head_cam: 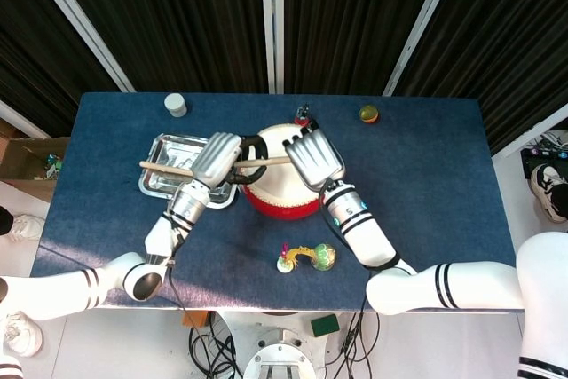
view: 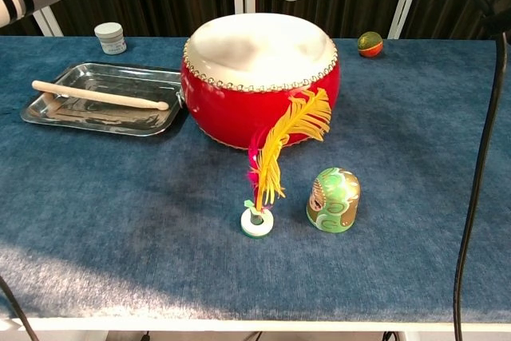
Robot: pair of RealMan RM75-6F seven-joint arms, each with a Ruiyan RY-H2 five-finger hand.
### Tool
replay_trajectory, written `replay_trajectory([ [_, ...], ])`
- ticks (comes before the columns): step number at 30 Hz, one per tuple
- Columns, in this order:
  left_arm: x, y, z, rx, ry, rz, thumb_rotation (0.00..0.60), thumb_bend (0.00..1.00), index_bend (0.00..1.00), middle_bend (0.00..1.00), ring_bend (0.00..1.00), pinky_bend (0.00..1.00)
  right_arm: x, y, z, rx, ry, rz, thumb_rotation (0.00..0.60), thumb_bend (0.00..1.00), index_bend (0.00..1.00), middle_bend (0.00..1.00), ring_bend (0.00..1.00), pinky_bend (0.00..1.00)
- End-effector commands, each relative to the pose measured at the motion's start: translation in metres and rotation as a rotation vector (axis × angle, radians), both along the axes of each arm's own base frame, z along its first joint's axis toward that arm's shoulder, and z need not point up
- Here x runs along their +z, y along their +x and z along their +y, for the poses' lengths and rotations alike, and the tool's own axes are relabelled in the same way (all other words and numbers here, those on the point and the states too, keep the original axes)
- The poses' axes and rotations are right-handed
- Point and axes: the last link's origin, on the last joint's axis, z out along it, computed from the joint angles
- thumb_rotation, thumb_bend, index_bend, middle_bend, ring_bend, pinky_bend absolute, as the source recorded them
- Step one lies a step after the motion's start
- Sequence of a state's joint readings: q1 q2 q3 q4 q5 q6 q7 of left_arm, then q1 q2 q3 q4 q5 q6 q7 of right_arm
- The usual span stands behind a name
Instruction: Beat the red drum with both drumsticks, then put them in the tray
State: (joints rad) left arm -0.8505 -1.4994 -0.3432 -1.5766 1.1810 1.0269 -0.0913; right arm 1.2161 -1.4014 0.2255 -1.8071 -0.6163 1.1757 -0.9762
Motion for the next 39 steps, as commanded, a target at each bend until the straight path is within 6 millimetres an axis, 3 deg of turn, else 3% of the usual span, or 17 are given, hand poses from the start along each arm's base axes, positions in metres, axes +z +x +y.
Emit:
replay_trajectory([
  [1, 0.0, -0.002, 0.001, -0.004, -0.023, -0.019, 0.6, 0.52, 0.66, 0.71, 0.68, 0.64, 0.002, -0.001, 0.0, -0.003, -0.003, -0.009, 0.6, 0.24, 0.61, 0.57, 0.37, 0.29],
  [8, 0.002, -0.005, 0.005, 0.008, -0.066, -0.104, 0.6, 0.55, 0.69, 0.74, 0.71, 0.65, 0.005, -0.002, 0.0, -0.011, -0.002, -0.032, 0.6, 0.01, 0.43, 0.45, 0.31, 0.26],
  [11, 0.003, -0.008, 0.005, 0.013, -0.072, -0.124, 0.6, 0.55, 0.69, 0.75, 0.71, 0.65, 0.008, -0.002, 0.001, -0.009, -0.005, -0.038, 0.6, 0.0, 0.37, 0.41, 0.28, 0.25],
  [16, 0.009, -0.014, 0.003, 0.027, -0.098, -0.179, 0.6, 0.56, 0.7, 0.75, 0.71, 0.65, 0.02, -0.004, 0.002, -0.001, -0.013, -0.056, 0.6, 0.0, 0.37, 0.41, 0.28, 0.24],
  [22, 0.03, -0.039, -0.004, 0.052, -0.109, -0.263, 0.6, 0.56, 0.7, 0.75, 0.72, 0.65, 0.055, -0.021, 0.006, 0.001, -0.056, -0.064, 0.6, 0.0, 0.37, 0.42, 0.28, 0.24],
  [25, 0.045, -0.065, -0.005, 0.086, -0.085, -0.271, 0.6, 0.56, 0.7, 0.75, 0.72, 0.65, 0.074, -0.037, 0.01, -0.009, -0.074, -0.066, 0.6, 0.0, 0.36, 0.42, 0.28, 0.24],
  [30, 0.071, -0.129, 0.0, 0.225, -0.03, -0.245, 0.6, 0.56, 0.7, 0.75, 0.72, 0.65, 0.102, -0.074, 0.024, -0.02, -0.093, -0.066, 0.6, 0.0, 0.36, 0.43, 0.28, 0.24],
  [39, 0.091, -0.219, 0.01, 0.456, -0.028, -0.139, 0.6, 0.56, 0.7, 0.75, 0.71, 0.65, 0.142, -0.138, 0.049, -0.076, -0.15, -0.089, 0.6, 0.0, 0.36, 0.43, 0.28, 0.24],
])
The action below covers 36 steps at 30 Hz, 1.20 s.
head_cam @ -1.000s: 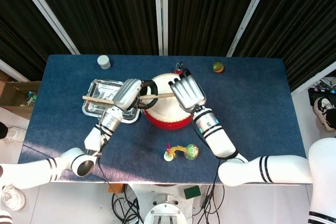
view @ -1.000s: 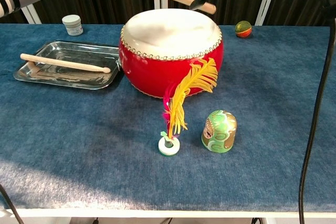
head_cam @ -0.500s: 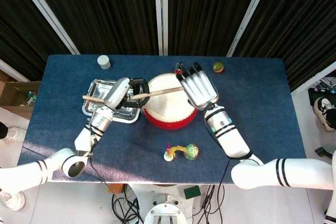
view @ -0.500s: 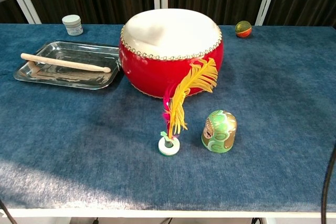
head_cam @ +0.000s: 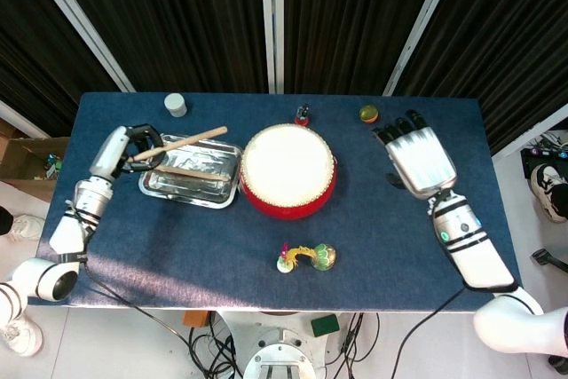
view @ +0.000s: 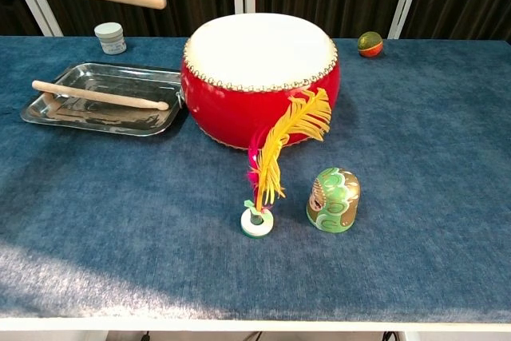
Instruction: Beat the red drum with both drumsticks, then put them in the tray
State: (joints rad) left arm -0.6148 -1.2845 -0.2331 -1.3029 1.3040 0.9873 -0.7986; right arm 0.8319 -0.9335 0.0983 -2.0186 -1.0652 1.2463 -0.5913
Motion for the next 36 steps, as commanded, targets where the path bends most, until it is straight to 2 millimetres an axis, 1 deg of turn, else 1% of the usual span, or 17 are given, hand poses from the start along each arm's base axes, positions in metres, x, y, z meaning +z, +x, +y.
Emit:
replay_trajectory([
  [1, 0.008, -0.044, -0.001, 0.11, -0.028, 0.05, 0.6, 0.56, 0.7, 0.75, 0.71, 0.64, 0.017, -0.029, 0.013, -0.037, -0.027, -0.018, 0.6, 0.0, 0.36, 0.43, 0.28, 0.24],
  [3, 0.005, -0.055, 0.0, 0.134, -0.052, 0.07, 0.6, 0.57, 0.7, 0.75, 0.71, 0.64, 0.024, -0.042, 0.018, -0.058, -0.041, -0.032, 0.6, 0.0, 0.36, 0.43, 0.28, 0.24],
  [7, -0.009, -0.062, 0.003, 0.153, -0.13, 0.068, 0.6, 0.57, 0.7, 0.75, 0.7, 0.63, 0.031, -0.059, 0.024, -0.087, -0.053, -0.054, 0.6, 0.0, 0.37, 0.43, 0.28, 0.24],
  [11, -0.027, -0.056, 0.01, 0.13, -0.182, 0.079, 0.6, 0.57, 0.7, 0.75, 0.7, 0.63, 0.031, -0.069, 0.029, -0.105, -0.052, -0.063, 0.6, 0.0, 0.36, 0.43, 0.28, 0.24],
  [15, -0.039, -0.05, 0.018, 0.116, -0.217, 0.102, 0.6, 0.57, 0.7, 0.75, 0.69, 0.62, 0.031, -0.074, 0.032, -0.112, -0.055, -0.068, 0.6, 0.0, 0.36, 0.43, 0.28, 0.24],
  [17, -0.045, -0.048, 0.021, 0.113, -0.234, 0.12, 0.6, 0.57, 0.7, 0.73, 0.67, 0.61, 0.031, -0.076, 0.033, -0.114, -0.057, -0.074, 0.6, 0.0, 0.37, 0.43, 0.28, 0.24],
  [19, -0.049, -0.047, 0.024, 0.112, -0.248, 0.146, 0.6, 0.56, 0.68, 0.69, 0.61, 0.58, 0.032, -0.077, 0.035, -0.117, -0.058, -0.076, 0.6, 0.0, 0.37, 0.43, 0.28, 0.24],
  [23, -0.053, -0.047, 0.029, 0.106, -0.247, 0.226, 0.6, 0.51, 0.53, 0.5, 0.39, 0.42, 0.032, -0.082, 0.036, -0.126, -0.055, -0.083, 0.6, 0.0, 0.36, 0.43, 0.28, 0.24],
  [25, -0.054, -0.049, 0.031, 0.096, -0.227, 0.288, 0.6, 0.48, 0.48, 0.43, 0.32, 0.36, 0.032, -0.083, 0.037, -0.128, -0.053, -0.089, 0.6, 0.0, 0.36, 0.43, 0.28, 0.24],
  [27, -0.055, -0.051, 0.033, 0.098, -0.207, 0.331, 0.6, 0.44, 0.4, 0.35, 0.25, 0.29, 0.031, -0.085, 0.037, -0.131, -0.05, -0.096, 0.6, 0.0, 0.36, 0.43, 0.28, 0.24],
  [30, -0.055, -0.052, 0.034, 0.101, -0.176, 0.379, 0.6, 0.42, 0.33, 0.29, 0.22, 0.27, 0.031, -0.088, 0.037, -0.136, -0.047, -0.107, 0.6, 0.0, 0.36, 0.43, 0.28, 0.24],
  [33, -0.054, -0.053, 0.034, 0.097, -0.153, 0.445, 0.6, 0.4, 0.31, 0.25, 0.19, 0.27, 0.03, -0.091, 0.037, -0.145, -0.043, -0.12, 0.6, 0.0, 0.37, 0.43, 0.28, 0.24],
  [36, -0.053, -0.054, 0.031, 0.104, -0.145, 0.475, 0.6, 0.37, 0.27, 0.21, 0.18, 0.26, 0.031, -0.096, 0.037, -0.155, -0.043, -0.129, 0.6, 0.0, 0.36, 0.43, 0.28, 0.24],
])
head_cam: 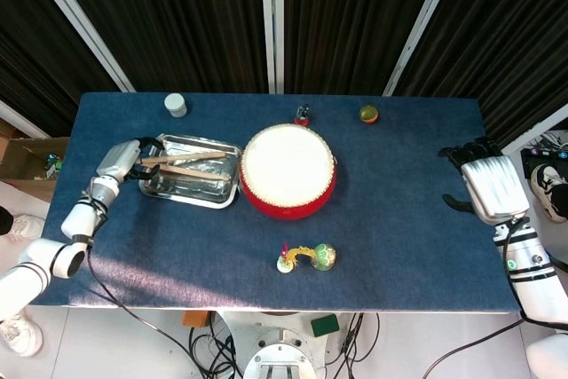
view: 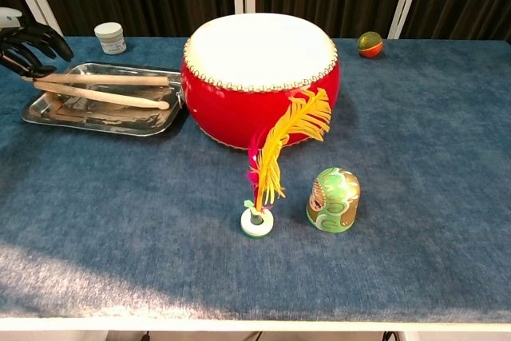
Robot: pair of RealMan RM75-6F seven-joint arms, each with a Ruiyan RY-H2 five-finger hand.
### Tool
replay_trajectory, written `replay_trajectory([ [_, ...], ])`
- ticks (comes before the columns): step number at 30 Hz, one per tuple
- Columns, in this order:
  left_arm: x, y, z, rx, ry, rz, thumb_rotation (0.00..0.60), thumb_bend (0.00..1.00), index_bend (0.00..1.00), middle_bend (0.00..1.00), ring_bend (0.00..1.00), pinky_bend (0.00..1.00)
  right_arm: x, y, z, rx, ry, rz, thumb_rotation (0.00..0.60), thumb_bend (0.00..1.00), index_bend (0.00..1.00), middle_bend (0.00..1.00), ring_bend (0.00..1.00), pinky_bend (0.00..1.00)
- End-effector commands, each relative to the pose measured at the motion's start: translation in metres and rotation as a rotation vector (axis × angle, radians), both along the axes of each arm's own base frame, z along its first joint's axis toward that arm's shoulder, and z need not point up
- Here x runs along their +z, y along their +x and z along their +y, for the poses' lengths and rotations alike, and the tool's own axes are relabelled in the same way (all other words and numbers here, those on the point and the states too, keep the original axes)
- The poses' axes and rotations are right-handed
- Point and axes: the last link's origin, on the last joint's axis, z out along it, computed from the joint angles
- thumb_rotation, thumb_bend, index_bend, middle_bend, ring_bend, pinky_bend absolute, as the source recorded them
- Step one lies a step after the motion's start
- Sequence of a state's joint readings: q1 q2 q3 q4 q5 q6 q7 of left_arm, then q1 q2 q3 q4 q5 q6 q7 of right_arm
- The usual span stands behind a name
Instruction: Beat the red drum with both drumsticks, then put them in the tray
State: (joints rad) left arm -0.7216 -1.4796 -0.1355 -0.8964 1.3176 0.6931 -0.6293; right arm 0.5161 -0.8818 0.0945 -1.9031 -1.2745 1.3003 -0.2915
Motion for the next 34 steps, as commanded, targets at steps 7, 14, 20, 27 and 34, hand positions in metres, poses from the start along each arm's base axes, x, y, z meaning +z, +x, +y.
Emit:
replay_trajectory([
  [7, 0.052, 0.003, -0.035, -0.104, 0.259, 0.143, 0.6, 0.29, 0.19, 0.17, 0.16, 0.24, 0.001, -0.028, 0.007, -0.079, 0.003, 0.02, 0.6, 0.02, 0.29, 0.41, 0.24, 0.24],
  [14, 0.107, 0.0, -0.104, -0.162, 0.436, 0.281, 0.6, 0.26, 0.19, 0.17, 0.16, 0.24, 0.003, -0.057, 0.021, -0.126, 0.001, -0.057, 0.6, 0.12, 0.13, 0.29, 0.12, 0.2],
  [20, 0.12, -0.019, -0.167, -0.147, 0.453, 0.314, 0.6, 0.27, 0.19, 0.17, 0.16, 0.23, 0.005, -0.078, 0.041, -0.093, -0.035, -0.124, 0.6, 0.18, 0.09, 0.23, 0.09, 0.19],
  [27, 0.109, -0.026, -0.234, -0.147, 0.437, 0.315, 0.6, 0.26, 0.19, 0.18, 0.16, 0.22, -0.002, -0.096, 0.074, -0.064, -0.067, -0.14, 0.6, 0.18, 0.07, 0.2, 0.06, 0.15],
  [34, 0.091, -0.025, -0.275, -0.113, 0.393, 0.307, 0.6, 0.27, 0.2, 0.18, 0.16, 0.22, -0.018, -0.117, 0.103, -0.104, -0.065, -0.162, 0.6, 0.18, 0.07, 0.21, 0.06, 0.14],
])
